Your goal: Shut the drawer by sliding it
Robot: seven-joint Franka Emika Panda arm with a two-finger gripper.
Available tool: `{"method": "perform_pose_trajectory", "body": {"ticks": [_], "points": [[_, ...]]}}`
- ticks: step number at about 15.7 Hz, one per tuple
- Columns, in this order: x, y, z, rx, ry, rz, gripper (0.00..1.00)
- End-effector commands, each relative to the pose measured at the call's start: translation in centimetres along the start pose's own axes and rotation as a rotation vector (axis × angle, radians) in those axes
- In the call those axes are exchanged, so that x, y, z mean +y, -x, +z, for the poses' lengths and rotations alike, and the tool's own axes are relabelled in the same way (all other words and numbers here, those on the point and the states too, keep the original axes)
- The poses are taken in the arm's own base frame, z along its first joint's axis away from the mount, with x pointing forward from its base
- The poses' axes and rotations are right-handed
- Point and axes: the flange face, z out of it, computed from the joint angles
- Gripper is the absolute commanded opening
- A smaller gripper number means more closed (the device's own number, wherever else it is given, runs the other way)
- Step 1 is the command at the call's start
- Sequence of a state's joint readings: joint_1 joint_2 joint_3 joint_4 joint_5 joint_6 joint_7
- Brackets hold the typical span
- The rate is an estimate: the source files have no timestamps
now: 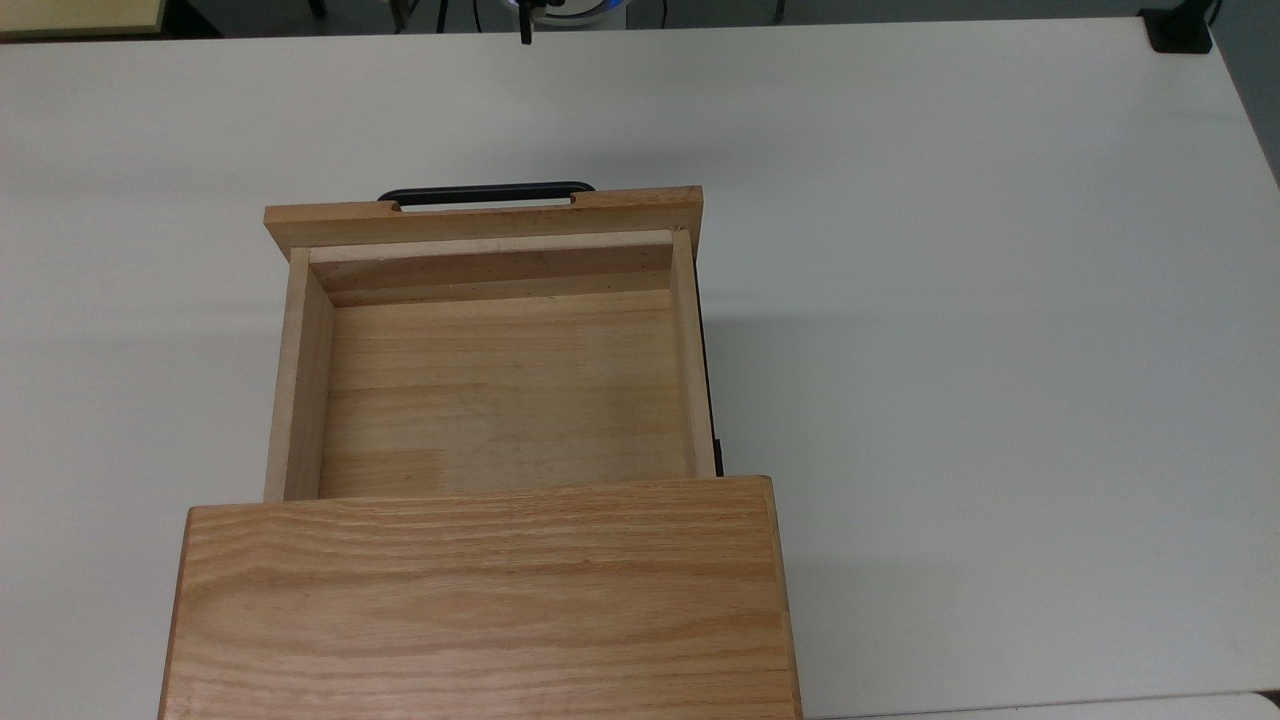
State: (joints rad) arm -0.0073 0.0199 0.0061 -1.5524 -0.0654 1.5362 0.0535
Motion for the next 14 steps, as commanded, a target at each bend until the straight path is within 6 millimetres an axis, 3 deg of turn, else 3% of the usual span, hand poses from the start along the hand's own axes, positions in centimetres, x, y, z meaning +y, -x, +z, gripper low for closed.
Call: {"method": "perform_pose_trajectory", "body": {"ticks": [1, 10, 12, 14], "points": [[0.22, -0.34, -0.08, 0.01, 0.005, 0.004, 1.0], [-0.24, -0.45, 0.38, 0.0, 0.005, -0.017, 1.0], [-0.13, -0.55, 0.44, 0.002, 0.001, -0.015, 0.76], [-0.38, -0.69, 0.74, -0.002, -0.004, -0.019, 0.4]]}}
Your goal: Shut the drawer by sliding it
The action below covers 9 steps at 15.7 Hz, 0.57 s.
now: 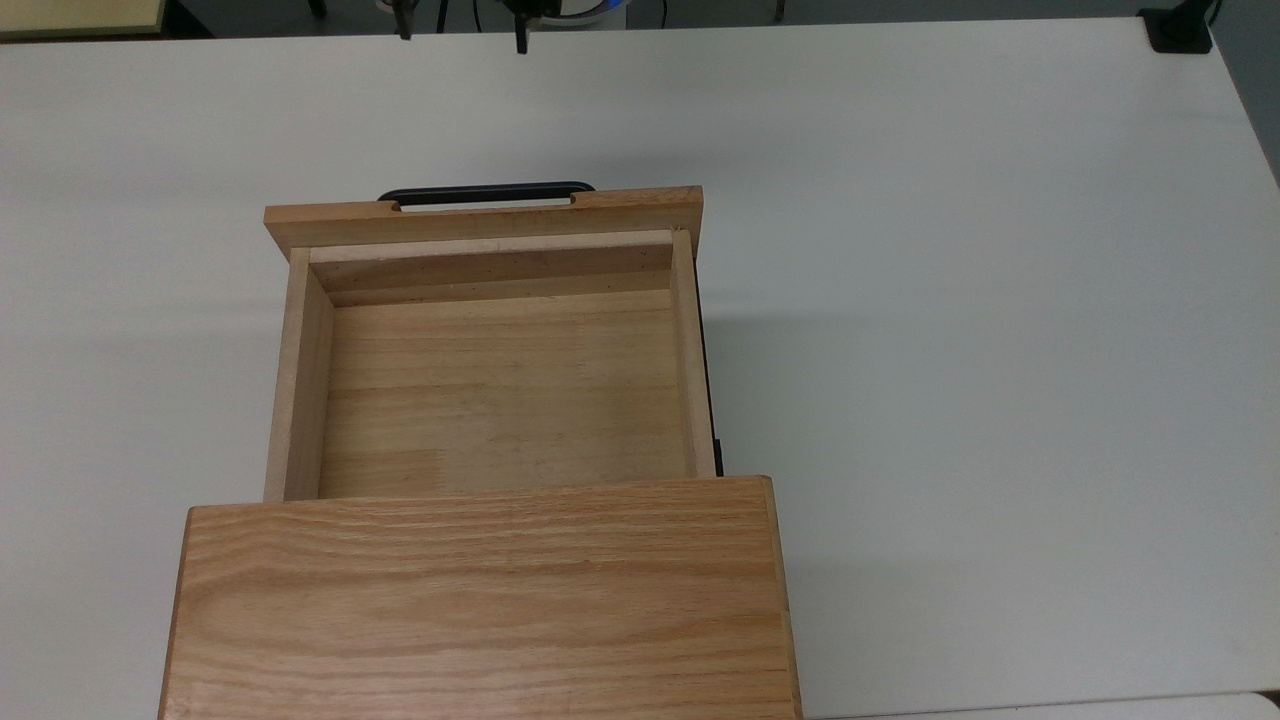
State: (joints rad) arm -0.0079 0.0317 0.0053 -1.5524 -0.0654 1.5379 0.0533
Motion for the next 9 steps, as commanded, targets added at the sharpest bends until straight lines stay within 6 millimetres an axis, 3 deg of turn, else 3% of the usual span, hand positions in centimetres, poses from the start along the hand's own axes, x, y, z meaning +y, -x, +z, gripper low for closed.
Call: {"method": "perform_pose_trajectory", "body": {"ticks": [1, 3, 9], "points": [[-0.5, -0.5, 0.3, 0.007, -0.004, -0.021, 0.26], [-0.8, -0.9, 1.0, -0.002, -0.004, -0.025, 0.1], [-2.9, -3.6, 2.6, 0.075, -0.047, -0.06, 0.07]]}}
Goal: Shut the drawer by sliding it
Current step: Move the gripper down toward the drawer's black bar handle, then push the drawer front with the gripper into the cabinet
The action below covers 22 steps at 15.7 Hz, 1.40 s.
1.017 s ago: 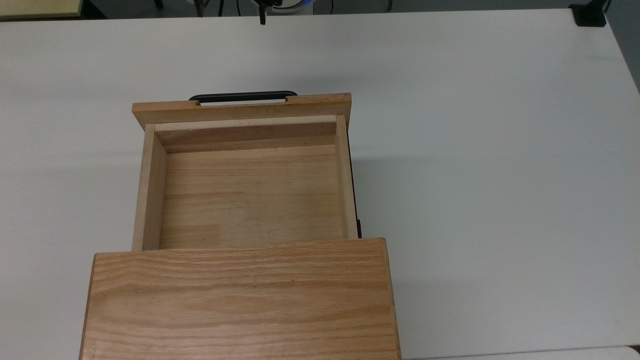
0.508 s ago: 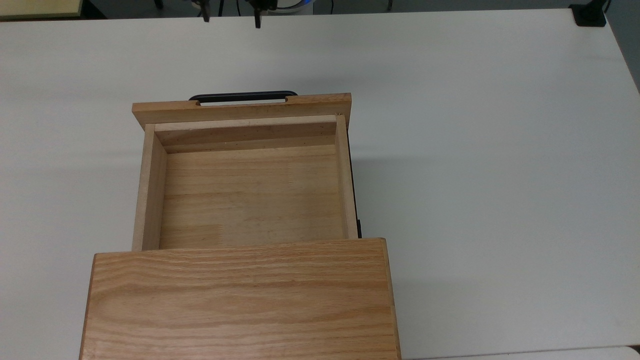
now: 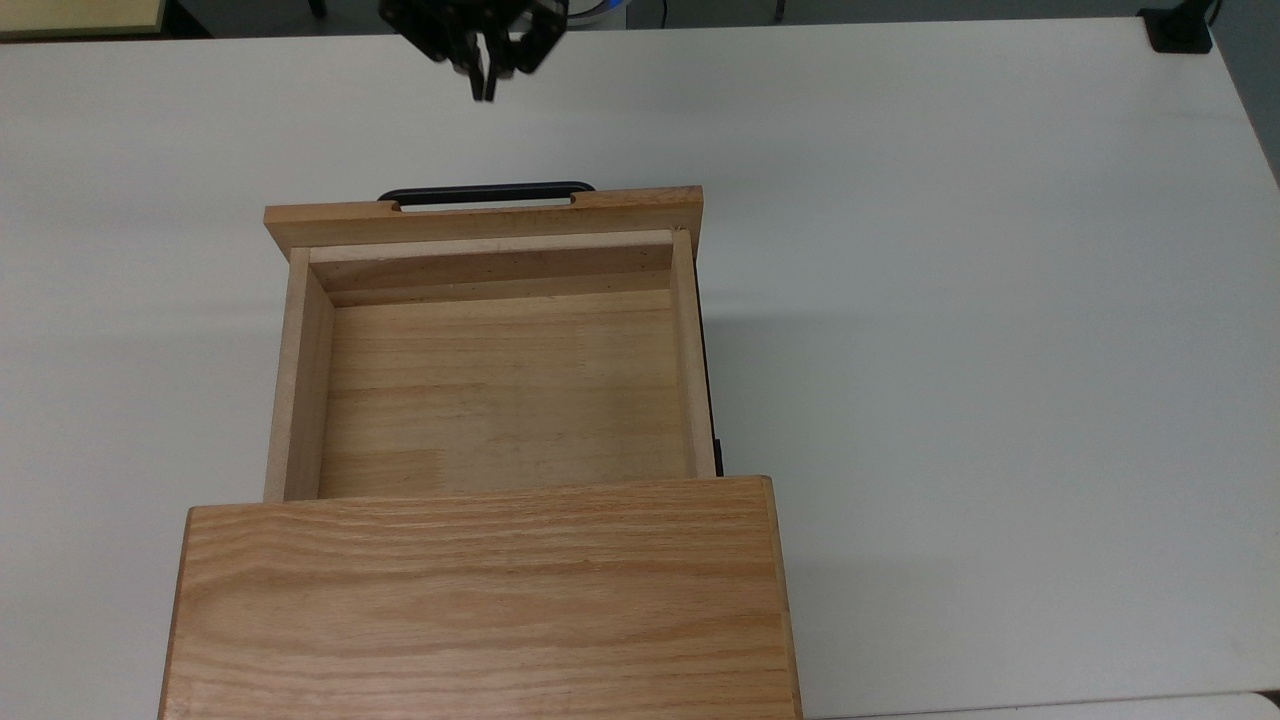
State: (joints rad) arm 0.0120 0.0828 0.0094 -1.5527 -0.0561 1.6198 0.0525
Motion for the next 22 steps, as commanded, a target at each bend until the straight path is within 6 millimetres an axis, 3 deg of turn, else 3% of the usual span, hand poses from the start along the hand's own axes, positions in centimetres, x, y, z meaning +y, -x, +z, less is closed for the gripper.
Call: {"method": "perform_pose_trajectory", "body": {"ticks": [1, 3, 9, 20, 22], "points": [[-1.7, -1.9, 1.0, 0.06, -0.043, -0.071, 0.07], [-3.0, -3.4, 1.7, 0.115, -0.051, -0.133, 0.07], [-3.5, -7.3, 4.0, 0.224, -0.048, -0.126, 0.07], [-1.6, -16.0, 5.4, 0.465, -0.042, -0.006, 0.07], [-1.3, -17.2, 6.8, 0.511, -0.04, 0.028, 0.07]]}}
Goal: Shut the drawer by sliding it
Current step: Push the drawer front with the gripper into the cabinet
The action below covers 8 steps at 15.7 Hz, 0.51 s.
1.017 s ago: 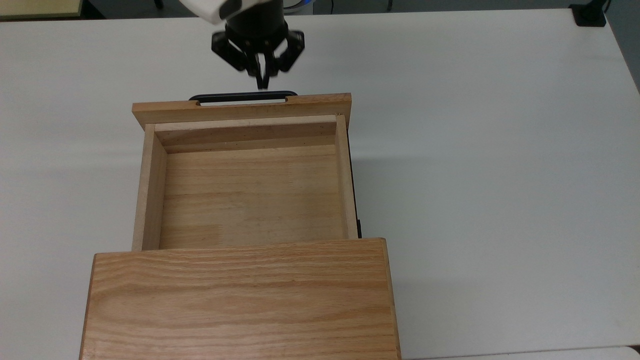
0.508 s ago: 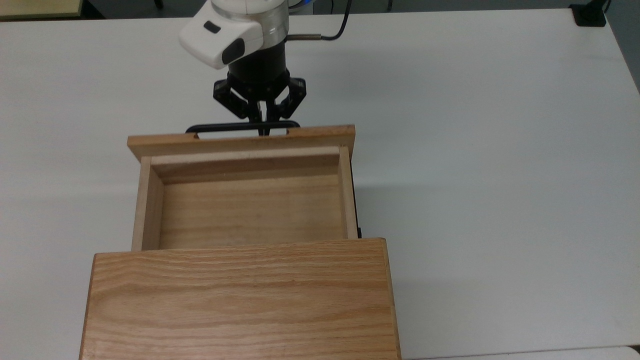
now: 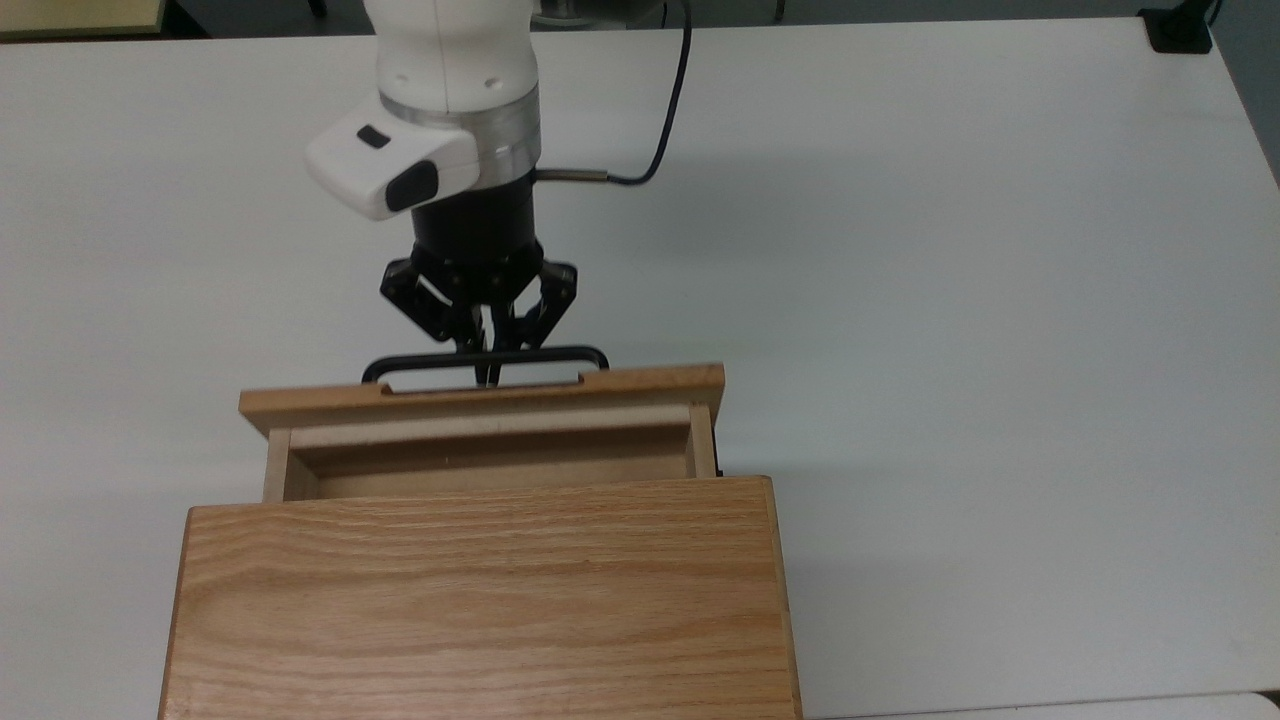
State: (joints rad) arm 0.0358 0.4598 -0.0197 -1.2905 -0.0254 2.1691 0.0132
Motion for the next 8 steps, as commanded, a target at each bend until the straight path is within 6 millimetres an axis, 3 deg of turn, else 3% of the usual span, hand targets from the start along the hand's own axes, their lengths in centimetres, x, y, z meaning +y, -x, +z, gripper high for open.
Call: {"method": "perform_pose_trajectory", "body": {"ticks": [1, 3, 8], "points": [[0.4, -2.0, 2.6, 0.103, 0.009, 0.08, 0.07], [0.5, -2.4, 3.4, 0.144, 0.011, 0.114, 0.07], [0.7, -3.2, 2.7, 0.232, -0.002, 0.222, 0.07]]}}
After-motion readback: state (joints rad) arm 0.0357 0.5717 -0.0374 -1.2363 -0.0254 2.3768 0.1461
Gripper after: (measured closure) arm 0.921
